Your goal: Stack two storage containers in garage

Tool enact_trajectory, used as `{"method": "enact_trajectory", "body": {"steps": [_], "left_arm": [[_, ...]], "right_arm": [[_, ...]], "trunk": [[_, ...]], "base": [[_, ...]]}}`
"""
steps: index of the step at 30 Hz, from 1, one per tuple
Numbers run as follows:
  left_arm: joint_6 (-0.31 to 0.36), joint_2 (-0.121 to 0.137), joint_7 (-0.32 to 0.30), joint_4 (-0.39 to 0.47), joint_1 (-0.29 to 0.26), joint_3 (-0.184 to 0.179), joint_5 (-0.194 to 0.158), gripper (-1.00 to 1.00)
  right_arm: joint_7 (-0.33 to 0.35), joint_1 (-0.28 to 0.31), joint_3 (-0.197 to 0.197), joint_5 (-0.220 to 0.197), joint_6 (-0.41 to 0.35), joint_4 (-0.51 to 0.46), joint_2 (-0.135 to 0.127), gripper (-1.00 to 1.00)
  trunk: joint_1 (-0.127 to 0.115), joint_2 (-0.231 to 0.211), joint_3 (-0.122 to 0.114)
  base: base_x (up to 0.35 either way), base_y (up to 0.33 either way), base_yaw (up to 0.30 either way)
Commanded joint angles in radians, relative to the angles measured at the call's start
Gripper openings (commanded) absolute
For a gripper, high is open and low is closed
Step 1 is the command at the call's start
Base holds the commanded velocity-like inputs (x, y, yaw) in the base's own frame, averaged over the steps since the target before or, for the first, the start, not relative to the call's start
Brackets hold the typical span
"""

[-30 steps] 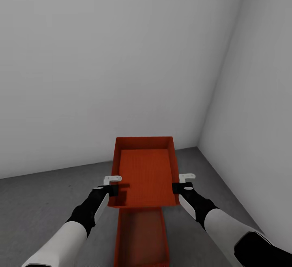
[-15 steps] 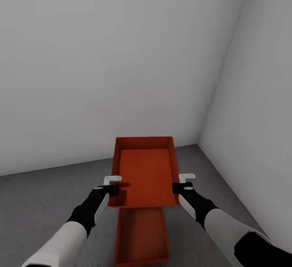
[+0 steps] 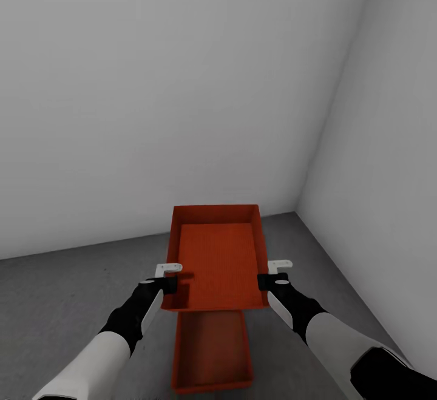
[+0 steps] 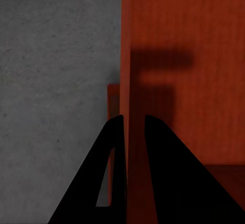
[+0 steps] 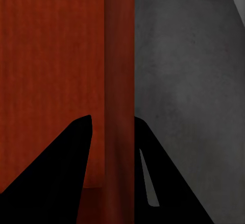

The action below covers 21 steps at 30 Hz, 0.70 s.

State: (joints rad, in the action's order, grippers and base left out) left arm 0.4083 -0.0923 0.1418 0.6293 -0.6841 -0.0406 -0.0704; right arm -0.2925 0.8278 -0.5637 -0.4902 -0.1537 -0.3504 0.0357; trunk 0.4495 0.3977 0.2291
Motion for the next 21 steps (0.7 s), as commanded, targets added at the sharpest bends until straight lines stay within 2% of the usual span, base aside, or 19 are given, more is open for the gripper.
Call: {"method": "enact_trajectory", "body": {"steps": [1, 21], "left_arm": [[0.003, 0.002, 0.009, 0.004, -0.002, -0.005, -0.03, -1.0], [0.003, 0.002, 0.009, 0.004, -0.002, -0.005, -0.03, -1.0]], "right_arm": [[-0.007, 0.001, -0.028, -0.024, -0.004, 0.074, -0.026, -1.0], [-0.007, 0.001, -0.028, -0.024, -0.004, 0.074, -0.026, -1.0]], "trunk": [[0.001, 0.002, 0.004], [0.001, 0.002, 0.035]], "base": [[0.0, 0.0, 0.0], [0.0, 0.0, 0.0]]}}
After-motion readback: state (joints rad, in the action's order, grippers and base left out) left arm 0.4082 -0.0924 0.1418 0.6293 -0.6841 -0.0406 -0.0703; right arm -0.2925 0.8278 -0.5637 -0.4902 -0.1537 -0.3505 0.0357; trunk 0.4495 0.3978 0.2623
